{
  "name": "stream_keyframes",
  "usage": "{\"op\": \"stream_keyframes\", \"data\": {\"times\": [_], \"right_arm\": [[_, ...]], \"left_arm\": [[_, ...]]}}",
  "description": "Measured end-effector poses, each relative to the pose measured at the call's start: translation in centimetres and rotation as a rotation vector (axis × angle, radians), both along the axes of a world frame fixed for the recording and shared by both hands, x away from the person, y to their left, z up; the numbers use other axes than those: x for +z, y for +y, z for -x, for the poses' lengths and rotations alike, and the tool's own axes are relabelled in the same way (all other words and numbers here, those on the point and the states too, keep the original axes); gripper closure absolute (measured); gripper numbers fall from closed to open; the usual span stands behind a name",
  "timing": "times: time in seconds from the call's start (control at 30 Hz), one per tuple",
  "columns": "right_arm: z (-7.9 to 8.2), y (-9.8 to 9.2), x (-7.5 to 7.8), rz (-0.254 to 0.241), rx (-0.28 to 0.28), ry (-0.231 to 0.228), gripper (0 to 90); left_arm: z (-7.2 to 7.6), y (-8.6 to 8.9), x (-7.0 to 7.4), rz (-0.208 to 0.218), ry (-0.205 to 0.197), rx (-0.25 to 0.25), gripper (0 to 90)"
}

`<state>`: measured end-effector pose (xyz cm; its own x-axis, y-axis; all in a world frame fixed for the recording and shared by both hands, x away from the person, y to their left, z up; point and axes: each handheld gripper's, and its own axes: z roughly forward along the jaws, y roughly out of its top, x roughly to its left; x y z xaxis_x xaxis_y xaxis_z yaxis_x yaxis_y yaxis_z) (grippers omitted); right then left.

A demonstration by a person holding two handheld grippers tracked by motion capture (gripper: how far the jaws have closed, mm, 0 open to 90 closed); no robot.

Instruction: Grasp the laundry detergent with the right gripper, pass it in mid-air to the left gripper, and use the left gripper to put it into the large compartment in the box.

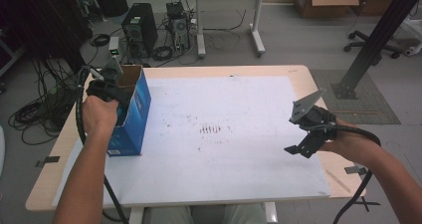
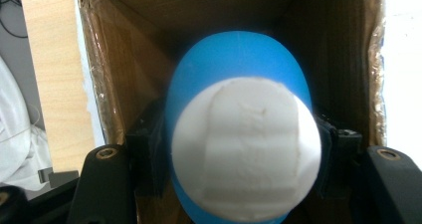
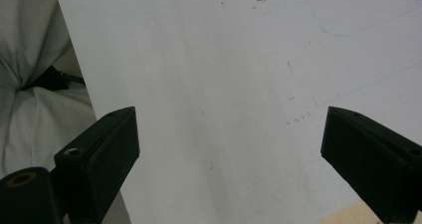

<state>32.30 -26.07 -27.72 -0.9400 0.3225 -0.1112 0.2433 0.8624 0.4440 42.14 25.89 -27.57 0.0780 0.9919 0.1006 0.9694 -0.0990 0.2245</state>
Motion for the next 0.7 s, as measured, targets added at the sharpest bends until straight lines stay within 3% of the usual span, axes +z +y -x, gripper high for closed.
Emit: {"op": "stream_keyframes", "data": {"times": [0.7], "right_arm": [[0.18, 0.09, -0.23, 0.004, 0.004, 0.006, 8.1]], "left_arm": [[-0.10, 0.57, 0.20, 0.012, 0.001, -0.011, 30.9]]}}
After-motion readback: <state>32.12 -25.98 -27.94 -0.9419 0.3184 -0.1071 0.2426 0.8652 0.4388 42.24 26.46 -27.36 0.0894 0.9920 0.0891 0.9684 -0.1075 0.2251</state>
